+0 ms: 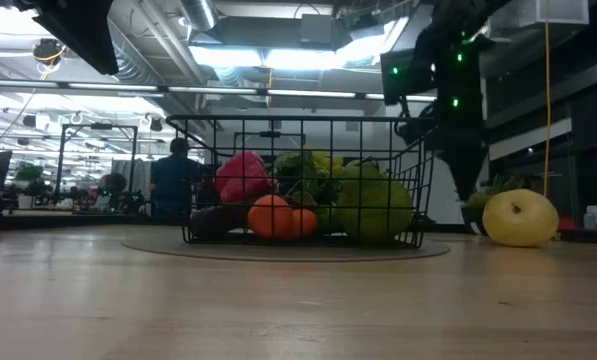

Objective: Build produce basket
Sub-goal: Put the yellow pear into the wire basket

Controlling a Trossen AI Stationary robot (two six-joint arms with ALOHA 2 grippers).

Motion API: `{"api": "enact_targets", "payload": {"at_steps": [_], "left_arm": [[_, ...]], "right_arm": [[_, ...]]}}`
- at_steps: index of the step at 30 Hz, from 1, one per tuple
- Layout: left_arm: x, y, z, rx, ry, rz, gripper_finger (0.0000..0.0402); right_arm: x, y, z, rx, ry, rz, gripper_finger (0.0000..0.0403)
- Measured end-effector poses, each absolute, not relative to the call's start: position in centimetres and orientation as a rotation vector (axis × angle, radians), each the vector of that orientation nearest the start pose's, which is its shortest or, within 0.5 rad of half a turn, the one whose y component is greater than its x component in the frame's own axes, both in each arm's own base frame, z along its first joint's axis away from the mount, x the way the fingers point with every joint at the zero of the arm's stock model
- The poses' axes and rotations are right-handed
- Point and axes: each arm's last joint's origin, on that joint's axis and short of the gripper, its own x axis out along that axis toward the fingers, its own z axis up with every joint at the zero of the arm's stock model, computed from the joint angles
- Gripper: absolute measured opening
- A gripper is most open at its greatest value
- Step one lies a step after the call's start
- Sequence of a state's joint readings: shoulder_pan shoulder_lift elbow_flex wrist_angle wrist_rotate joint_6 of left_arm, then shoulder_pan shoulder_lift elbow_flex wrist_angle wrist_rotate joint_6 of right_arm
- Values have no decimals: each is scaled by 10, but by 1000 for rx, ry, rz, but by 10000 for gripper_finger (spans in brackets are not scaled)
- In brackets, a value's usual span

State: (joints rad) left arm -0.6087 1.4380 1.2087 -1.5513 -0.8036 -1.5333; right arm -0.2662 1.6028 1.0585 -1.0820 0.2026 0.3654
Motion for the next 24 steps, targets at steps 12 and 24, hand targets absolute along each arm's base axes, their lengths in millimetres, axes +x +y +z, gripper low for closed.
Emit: {"api": "enact_targets", "payload": {"at_steps": [12,24], "left_arm": [[192,-108,282,-153,822,974,109],[192,-108,282,-153,823,974,109]], "right_arm": [[259,-14,195,356,1638,-397,173],[236,-6,180,312,1786,-508,173]]}}
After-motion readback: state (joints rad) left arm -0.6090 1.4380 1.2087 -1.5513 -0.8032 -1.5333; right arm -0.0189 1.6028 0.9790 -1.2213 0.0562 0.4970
